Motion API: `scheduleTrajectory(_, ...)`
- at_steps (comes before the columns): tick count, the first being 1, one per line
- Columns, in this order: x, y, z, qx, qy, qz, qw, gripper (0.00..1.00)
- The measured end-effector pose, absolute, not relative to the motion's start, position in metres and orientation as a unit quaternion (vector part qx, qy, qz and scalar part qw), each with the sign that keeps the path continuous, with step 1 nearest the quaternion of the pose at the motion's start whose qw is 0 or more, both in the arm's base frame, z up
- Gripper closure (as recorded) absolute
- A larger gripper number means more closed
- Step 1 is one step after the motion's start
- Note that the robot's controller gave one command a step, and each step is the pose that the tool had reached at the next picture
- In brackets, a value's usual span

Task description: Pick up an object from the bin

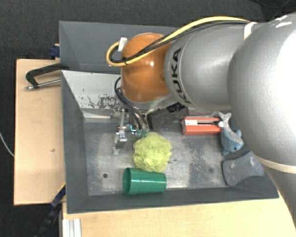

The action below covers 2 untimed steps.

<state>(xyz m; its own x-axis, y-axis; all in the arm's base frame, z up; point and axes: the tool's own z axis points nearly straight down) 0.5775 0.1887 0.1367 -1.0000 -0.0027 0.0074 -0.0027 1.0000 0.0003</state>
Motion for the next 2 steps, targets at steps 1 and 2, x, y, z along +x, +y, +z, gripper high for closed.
scheduleTrajectory(1, 0.579, 0.188, 0.142, 0.001, -1.000, -0.001, 0.000, 0.00)
scheduleTrajectory(2, 0.595, 0.146, 0.137, 0.009, -1.000, -0.002, -0.002, 0.00)
